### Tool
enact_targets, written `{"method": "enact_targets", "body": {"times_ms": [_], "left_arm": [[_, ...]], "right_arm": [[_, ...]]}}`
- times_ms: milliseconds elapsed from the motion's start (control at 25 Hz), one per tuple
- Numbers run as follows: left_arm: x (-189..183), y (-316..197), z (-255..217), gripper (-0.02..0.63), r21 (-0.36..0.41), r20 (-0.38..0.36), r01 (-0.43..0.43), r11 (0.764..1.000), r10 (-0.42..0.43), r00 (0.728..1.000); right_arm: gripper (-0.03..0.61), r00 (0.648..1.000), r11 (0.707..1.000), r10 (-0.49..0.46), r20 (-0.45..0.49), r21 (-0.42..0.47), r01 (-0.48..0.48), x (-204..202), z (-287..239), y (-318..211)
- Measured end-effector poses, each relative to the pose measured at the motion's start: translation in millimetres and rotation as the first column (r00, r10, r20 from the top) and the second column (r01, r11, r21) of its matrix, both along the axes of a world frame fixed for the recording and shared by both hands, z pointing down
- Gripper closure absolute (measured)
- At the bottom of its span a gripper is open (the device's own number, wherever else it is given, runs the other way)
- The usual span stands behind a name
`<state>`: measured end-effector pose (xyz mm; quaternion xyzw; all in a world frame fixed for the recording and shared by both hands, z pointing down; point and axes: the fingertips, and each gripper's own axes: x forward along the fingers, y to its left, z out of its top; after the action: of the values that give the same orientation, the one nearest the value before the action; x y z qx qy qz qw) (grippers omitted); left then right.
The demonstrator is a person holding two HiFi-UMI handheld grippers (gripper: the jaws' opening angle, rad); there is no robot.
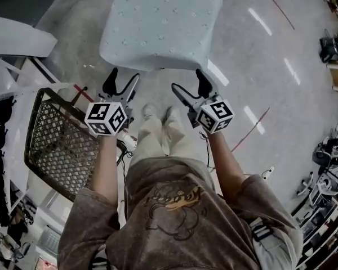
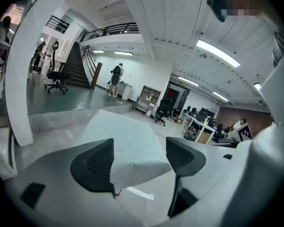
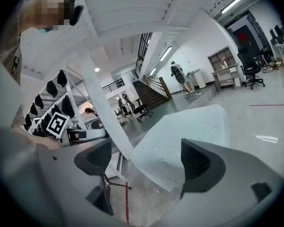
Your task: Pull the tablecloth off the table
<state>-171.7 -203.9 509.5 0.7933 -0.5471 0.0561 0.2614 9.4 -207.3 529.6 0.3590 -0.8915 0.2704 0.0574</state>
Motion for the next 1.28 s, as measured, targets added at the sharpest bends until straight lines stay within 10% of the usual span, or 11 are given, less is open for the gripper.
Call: {"method": "enact_targets", "body": {"times_ms": [1280], "left_arm": [[-33, -13, 205, 0.281, -0.127, 0.024, 0.034, 0.991, -0.031, 0.999]], "right_arm": [[0.133, 0.996, 0.979, 0.083, -0.039, -0.181, -0.089, 10, 220, -8]]}}
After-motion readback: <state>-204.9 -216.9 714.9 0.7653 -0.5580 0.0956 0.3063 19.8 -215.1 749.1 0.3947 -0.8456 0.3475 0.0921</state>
